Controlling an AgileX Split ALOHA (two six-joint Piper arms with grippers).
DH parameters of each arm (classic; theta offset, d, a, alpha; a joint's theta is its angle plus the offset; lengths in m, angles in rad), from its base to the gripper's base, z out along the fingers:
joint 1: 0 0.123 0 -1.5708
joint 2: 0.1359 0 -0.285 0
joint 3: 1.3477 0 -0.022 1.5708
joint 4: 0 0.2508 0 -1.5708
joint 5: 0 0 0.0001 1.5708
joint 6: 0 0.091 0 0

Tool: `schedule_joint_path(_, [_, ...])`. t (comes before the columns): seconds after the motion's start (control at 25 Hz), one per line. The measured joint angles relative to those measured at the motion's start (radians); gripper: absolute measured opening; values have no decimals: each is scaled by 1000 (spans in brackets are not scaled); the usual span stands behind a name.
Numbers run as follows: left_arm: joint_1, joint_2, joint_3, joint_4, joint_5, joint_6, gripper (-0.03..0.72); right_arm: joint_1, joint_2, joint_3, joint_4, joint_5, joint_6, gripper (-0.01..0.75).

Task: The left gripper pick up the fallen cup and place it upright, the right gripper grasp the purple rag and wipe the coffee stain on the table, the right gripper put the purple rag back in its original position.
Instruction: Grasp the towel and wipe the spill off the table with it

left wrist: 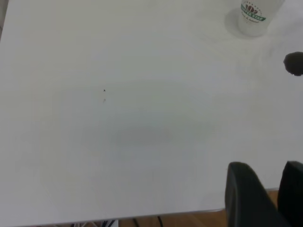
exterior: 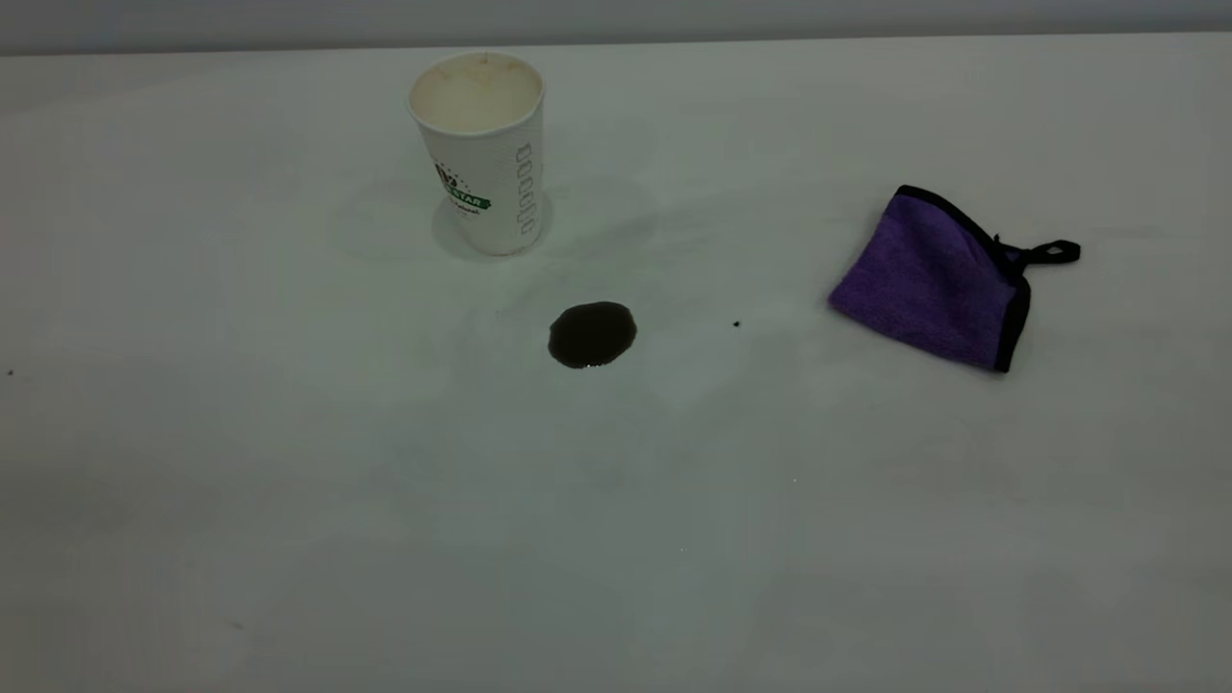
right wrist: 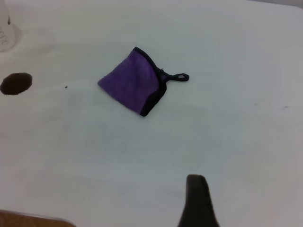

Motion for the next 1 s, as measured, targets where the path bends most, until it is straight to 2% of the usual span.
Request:
schedule_joint_path(0.24, [0, 0, 0, 0, 0, 0, 238, 0, 59, -35, -15, -1, 27, 584])
schedule_joint_path(0.44, [0, 0, 0, 0, 0, -1, 238, 0, 472, -221, -61, -32, 43, 582])
schedule_joint_path(0.68, [0, 0, 0, 0, 0, -1, 238, 0, 997, -433, -66, -140, 43, 582])
schedule_joint_path(1.0, [0, 0, 0, 0, 0, -1, 238, 0, 1562, -678, -18, -194, -17, 638])
